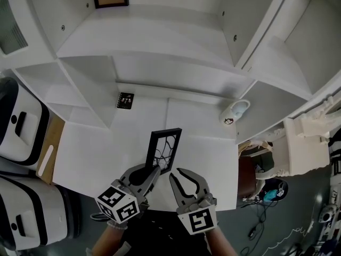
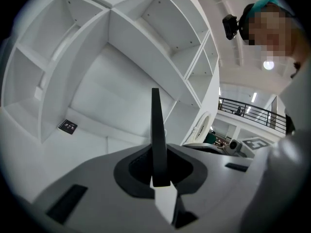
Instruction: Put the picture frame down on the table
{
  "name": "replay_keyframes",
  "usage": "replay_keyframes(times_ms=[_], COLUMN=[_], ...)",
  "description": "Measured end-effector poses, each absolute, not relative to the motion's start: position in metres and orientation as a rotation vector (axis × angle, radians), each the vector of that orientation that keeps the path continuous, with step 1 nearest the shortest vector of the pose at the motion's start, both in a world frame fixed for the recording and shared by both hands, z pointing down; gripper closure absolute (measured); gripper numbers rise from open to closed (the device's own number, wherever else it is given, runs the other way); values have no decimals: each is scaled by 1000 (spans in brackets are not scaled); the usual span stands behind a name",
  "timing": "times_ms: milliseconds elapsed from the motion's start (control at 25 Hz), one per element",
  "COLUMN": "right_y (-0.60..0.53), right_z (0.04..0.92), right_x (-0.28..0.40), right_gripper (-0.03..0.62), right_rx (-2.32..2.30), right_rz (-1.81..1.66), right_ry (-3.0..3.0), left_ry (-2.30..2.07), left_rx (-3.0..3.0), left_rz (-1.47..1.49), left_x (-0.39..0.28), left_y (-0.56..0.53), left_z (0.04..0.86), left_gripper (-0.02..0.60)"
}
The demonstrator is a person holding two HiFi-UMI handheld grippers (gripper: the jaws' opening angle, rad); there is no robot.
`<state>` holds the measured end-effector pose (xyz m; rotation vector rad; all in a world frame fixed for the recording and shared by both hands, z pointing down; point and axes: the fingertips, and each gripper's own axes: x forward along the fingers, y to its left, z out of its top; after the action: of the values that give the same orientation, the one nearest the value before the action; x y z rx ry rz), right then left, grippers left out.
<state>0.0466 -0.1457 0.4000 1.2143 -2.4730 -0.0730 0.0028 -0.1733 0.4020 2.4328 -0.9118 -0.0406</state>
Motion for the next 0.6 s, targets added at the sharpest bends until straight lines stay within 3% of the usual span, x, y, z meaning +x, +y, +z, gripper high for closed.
replay_keyframes(times_ms=[600], right_y=[-135], right_z=[445], right_x=[15], right_gripper=[476], right_rx=[873], right_rz=[-527], right_ry=[-2251], left_ry=[-831], left_rx=[2361], left_rz=[-108], left_x=[8], left_y=[-174], left_z=[412], left_gripper=[548])
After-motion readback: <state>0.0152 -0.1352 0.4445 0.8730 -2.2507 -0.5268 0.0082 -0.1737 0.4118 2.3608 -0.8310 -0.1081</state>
